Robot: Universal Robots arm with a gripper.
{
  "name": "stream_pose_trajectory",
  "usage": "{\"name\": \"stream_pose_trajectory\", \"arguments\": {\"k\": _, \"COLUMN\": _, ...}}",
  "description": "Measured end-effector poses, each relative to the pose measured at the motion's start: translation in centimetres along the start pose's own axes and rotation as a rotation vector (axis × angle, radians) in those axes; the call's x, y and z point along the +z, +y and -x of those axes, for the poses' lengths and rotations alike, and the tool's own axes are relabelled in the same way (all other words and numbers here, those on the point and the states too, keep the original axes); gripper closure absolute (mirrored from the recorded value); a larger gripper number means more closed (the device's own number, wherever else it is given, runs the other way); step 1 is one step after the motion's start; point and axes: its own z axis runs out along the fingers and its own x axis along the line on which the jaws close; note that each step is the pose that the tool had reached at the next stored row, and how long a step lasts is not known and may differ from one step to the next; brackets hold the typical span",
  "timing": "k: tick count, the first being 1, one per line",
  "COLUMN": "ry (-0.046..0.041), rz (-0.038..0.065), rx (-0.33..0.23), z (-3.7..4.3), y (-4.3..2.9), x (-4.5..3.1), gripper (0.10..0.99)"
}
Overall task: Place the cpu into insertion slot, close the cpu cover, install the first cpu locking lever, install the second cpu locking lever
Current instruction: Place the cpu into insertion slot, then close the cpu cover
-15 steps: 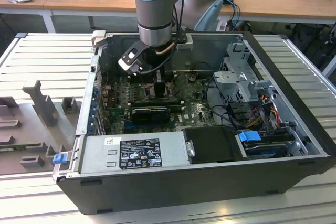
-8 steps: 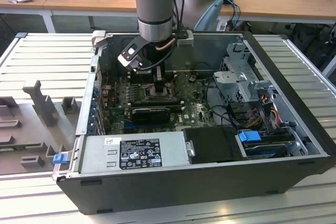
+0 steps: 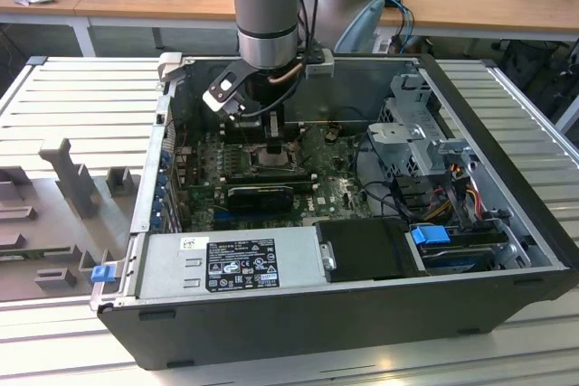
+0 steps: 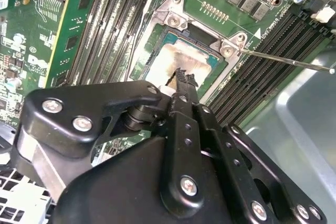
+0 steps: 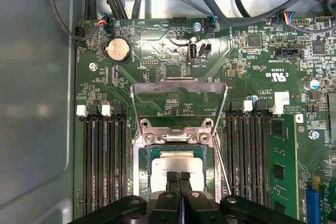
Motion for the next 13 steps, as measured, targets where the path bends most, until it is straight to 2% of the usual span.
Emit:
{"name": "stream_pose_trajectory", "arguments": {"k": 3, "ry": 0.0006, "rz": -0.001, "rx": 0.000, "z": 0.03, "y": 0.06, "x": -0.35, "gripper": 0.980}}
{"name": "stream_pose_trajectory", "arguments": {"k": 4, "ry": 0.0062, "rz": -0.006, "rx": 0.001, "z": 0.21, "y": 0.36, "x": -0.32, "gripper": 0.980}}
{"name": "stream_pose_trajectory", "arguments": {"k": 5, "ry": 0.0080, "rz": -0.014, "rx": 0.001, "z": 0.26, "y": 0.91, "x": -0.27, "gripper": 0.980}}
{"name": "stream_pose_trajectory", "arguments": {"k": 6, "ry": 0.0083, "rz": -0.016, "rx": 0.002, "z": 0.25, "y": 1.04, "x": -0.26, "gripper": 0.980}}
{"name": "stream_pose_trajectory", "arguments": {"k": 7, "ry": 0.0099, "rz": -0.027, "rx": 0.002, "z": 0.26, "y": 1.38, "x": -0.24, "gripper": 0.980}}
{"name": "stream_pose_trajectory", "arguments": {"k": 9, "ry": 0.0100, "rz": -0.032, "rx": 0.002, "z": 0.25, "y": 1.60, "x": -0.23, "gripper": 0.980}}
{"name": "stream_pose_trajectory", "arguments": {"k": 11, "ry": 0.0097, "rz": -0.033, "rx": 0.002, "z": 0.25, "y": 1.61, "x": -0.37, "gripper": 0.980}}
{"name": "stream_pose_trajectory", "arguments": {"k": 13, "ry": 0.0099, "rz": -0.033, "rx": 0.002, "z": 0.23, "y": 1.67, "x": -1.01, "gripper": 0.980}}
